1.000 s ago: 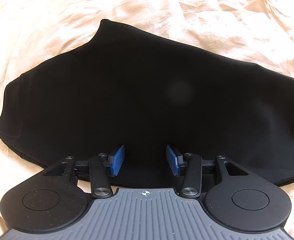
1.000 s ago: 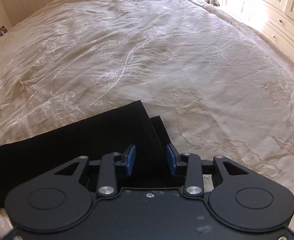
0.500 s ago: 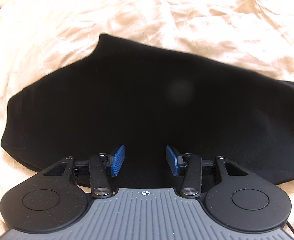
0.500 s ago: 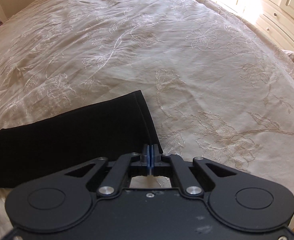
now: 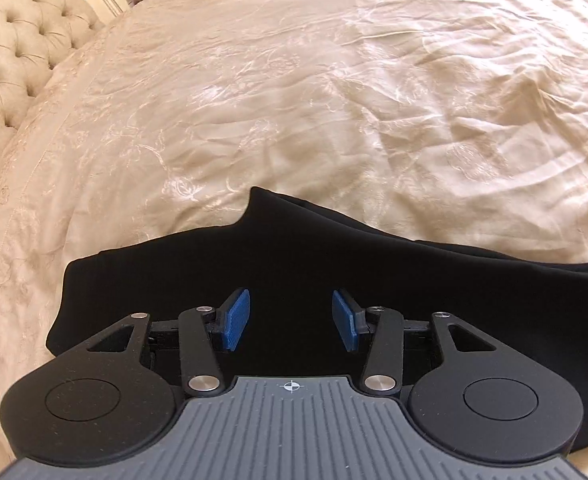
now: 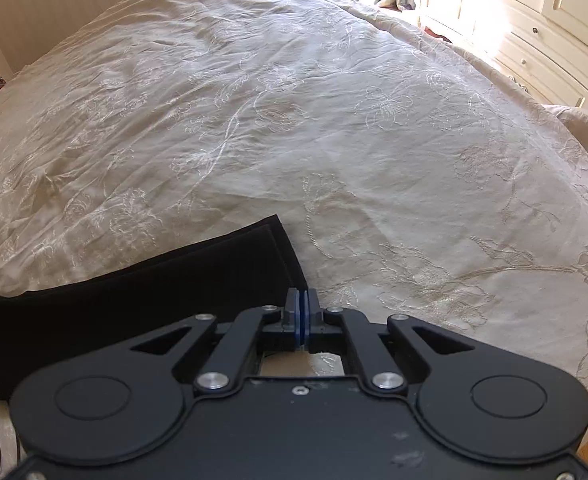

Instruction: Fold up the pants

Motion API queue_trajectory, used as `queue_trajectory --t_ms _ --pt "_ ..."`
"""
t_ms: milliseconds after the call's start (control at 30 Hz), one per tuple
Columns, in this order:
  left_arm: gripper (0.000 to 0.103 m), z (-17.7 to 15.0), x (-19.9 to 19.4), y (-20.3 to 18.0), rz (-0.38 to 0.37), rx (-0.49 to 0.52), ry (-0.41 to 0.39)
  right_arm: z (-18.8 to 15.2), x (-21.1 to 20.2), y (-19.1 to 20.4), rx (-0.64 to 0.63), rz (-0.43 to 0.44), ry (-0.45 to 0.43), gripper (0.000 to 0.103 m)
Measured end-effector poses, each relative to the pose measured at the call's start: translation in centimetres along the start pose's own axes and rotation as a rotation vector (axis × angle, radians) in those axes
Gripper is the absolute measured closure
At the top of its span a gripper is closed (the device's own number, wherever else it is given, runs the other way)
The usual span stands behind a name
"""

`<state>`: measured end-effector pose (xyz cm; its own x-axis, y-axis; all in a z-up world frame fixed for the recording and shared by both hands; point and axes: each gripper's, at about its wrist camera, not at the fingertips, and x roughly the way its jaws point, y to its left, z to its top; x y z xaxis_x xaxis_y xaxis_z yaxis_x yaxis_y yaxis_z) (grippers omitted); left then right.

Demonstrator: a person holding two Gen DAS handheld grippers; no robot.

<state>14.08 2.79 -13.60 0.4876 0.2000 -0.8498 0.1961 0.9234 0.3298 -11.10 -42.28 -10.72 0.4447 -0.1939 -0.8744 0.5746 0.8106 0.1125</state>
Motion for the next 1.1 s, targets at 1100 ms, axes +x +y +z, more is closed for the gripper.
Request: queue_trajectory --t_ms 1100 --pt "0.058 2.1 -3.9 -7.1 -0.122 0.187 -0.027 1.4 3.2 0.1 -0.004 0.087 0.066 0.06"
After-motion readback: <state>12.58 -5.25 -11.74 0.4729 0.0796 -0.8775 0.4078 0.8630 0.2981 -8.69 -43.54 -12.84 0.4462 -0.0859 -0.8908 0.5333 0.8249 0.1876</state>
